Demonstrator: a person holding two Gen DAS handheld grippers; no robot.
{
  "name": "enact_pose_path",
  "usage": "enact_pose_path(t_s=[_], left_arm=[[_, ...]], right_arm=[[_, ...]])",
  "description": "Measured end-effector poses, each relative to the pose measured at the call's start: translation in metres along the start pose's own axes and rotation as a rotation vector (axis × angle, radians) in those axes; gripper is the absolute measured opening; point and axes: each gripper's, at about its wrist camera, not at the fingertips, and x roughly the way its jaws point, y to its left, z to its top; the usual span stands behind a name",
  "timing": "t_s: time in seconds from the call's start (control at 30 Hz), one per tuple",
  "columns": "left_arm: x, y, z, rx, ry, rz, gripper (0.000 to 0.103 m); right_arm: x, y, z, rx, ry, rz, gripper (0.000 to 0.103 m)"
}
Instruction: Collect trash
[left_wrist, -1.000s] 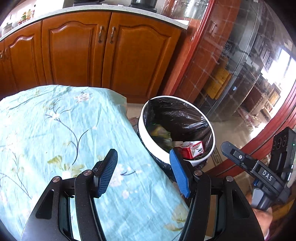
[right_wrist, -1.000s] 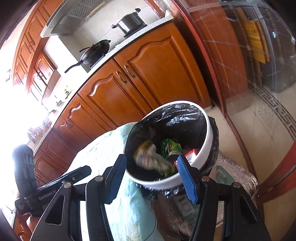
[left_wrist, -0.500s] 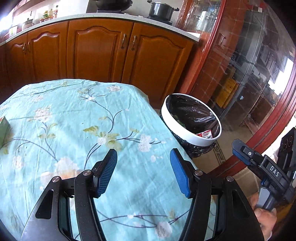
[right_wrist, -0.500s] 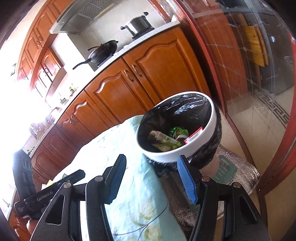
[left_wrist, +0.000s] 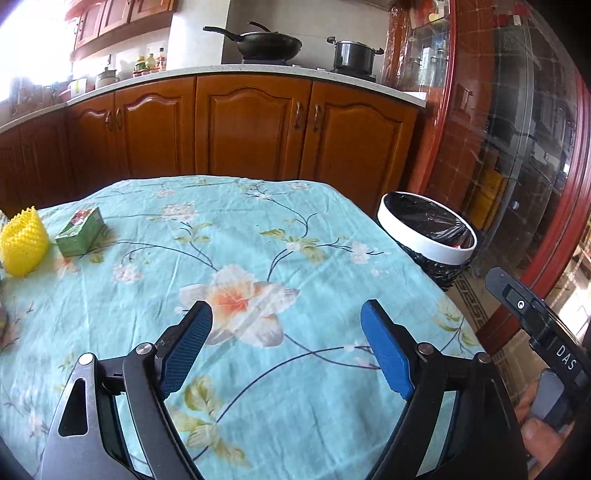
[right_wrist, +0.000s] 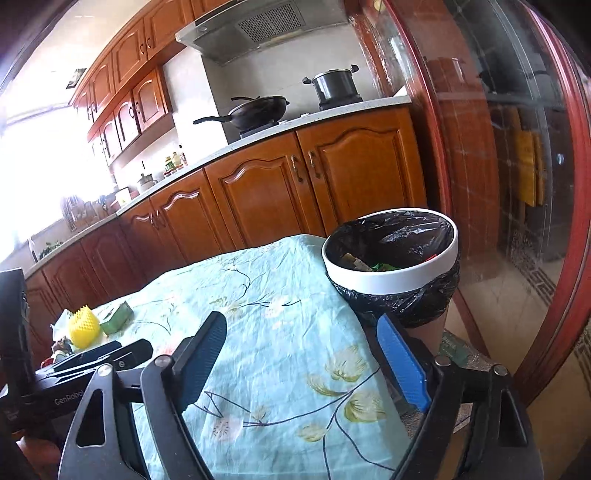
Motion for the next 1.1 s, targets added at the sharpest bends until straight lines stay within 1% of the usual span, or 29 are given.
enact_pose_path(t_s=[0.03, 0.07, 0.13, 0.17, 0.27, 0.33, 0.57, 0.73, 1.1], left_arm=[[-0.005, 0.003, -0.002, -0.001, -0.016, 0.015, 0.088], [-0.010, 0.005, -0.004, -0.001, -0.036, 0.032, 0.093], [-0.023, 0.010, -0.007, -0.003, -0.089, 0.075, 0.100], [-0.029, 0.012, -0.009, -0.003, -0.120, 0.098, 0.102], [-0.042, 0.015, -0.016, 0.011, -0.182, 0.151, 0.103], [-0.047, 0.015, -0.021, 0.018, -0.199, 0.179, 0.103], [-0.052, 0.013, -0.035, 0.040, -0.228, 0.211, 0.103], [-0.053, 0.011, -0.042, 0.049, -0.238, 0.217, 0.103], [-0.047, 0.011, -0.048, 0.050, -0.208, 0.212, 0.103]], right_arm=[[-0.003, 0.005, -0.001, -0.017, -0.010, -0.001, 0.088], [-0.005, 0.010, -0.001, -0.037, -0.025, -0.005, 0.088], [-0.014, 0.019, 0.000, -0.078, -0.068, -0.020, 0.099], [-0.020, 0.023, 0.000, -0.098, -0.102, -0.024, 0.102], [-0.037, 0.033, -0.003, -0.150, -0.210, -0.030, 0.103], [-0.040, 0.038, -0.010, -0.176, -0.236, -0.027, 0.103], [-0.033, 0.041, -0.032, -0.181, -0.183, -0.005, 0.103], [-0.032, 0.045, -0.039, -0.206, -0.176, -0.003, 0.103], [-0.028, 0.039, -0.045, -0.179, -0.135, -0.010, 0.103]])
